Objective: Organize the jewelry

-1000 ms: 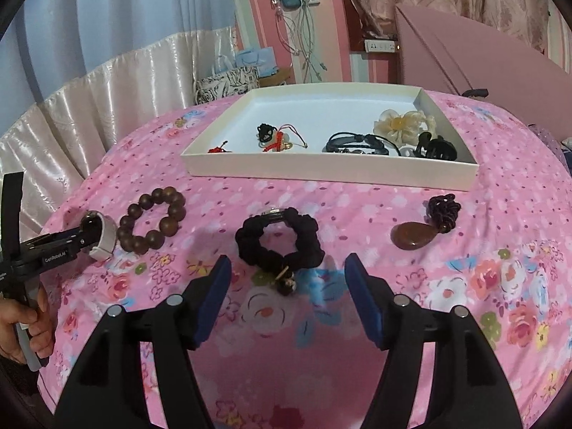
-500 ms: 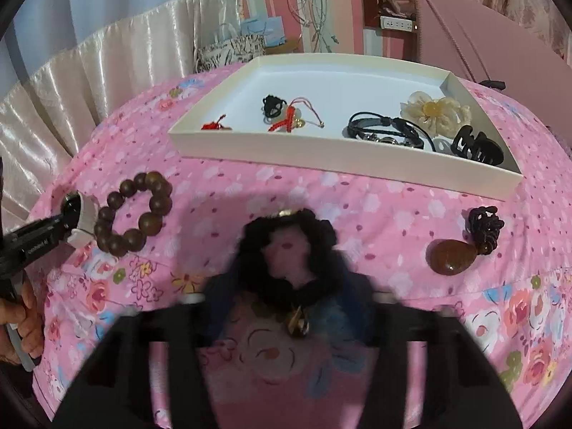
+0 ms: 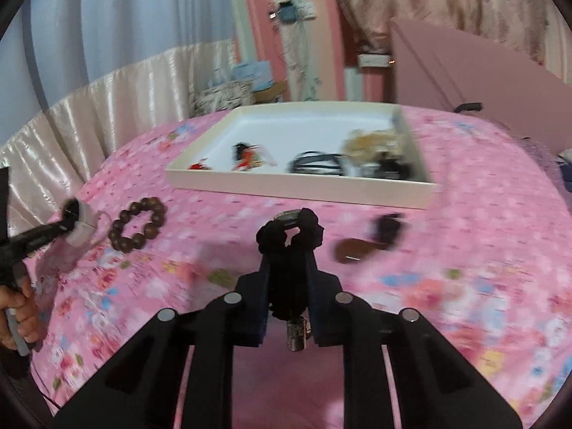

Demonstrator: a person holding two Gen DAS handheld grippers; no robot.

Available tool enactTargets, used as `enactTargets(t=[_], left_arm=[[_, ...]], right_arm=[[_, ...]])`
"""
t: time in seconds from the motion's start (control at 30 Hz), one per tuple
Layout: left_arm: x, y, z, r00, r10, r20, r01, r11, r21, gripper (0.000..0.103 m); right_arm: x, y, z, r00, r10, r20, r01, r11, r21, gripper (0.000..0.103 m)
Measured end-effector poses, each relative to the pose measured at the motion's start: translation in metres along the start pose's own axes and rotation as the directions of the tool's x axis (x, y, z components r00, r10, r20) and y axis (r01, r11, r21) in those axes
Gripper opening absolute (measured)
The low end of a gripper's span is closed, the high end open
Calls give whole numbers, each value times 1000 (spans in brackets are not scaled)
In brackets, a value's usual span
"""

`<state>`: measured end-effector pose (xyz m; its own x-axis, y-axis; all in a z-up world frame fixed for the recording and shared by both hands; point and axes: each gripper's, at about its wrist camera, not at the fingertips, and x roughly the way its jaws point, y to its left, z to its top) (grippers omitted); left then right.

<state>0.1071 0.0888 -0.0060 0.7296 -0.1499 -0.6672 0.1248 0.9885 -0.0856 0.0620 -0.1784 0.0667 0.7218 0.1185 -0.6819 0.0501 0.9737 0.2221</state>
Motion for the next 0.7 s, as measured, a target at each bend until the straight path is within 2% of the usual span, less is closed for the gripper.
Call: enactTargets(t=[0.13, 0.2, 0.37, 0.53, 0.63, 0.7], left_arm=[[-27, -25, 1, 997, -25, 73, 24, 1000, 18, 14], [-35, -39, -2, 994, -4, 112, 0, 999, 41, 14], [-32, -58, -9, 991, 36, 127, -43, 998, 53, 14], [-25, -75, -20, 988, 70, 135, -76, 996, 42, 14], [-22, -82, -29, 983, 86, 164, -97, 994, 59, 14], [-18, -82, -35, 983, 95, 159, -104, 993, 52, 15]], right_arm=[[-26, -28, -6, 997, -60, 43, 60, 998, 6, 18], [-31, -38, -8, 996, -78, 52, 78, 997, 1, 18], [-50, -47, -15, 987, -112, 112, 114, 993, -18, 18], [-55, -62, -21, 982, -104, 161, 99, 994, 39, 18], [-51, -66, -29, 985, -83, 150, 76, 996, 51, 18], [-58, -65, -31, 978, -89, 188, 81, 996, 48, 18]])
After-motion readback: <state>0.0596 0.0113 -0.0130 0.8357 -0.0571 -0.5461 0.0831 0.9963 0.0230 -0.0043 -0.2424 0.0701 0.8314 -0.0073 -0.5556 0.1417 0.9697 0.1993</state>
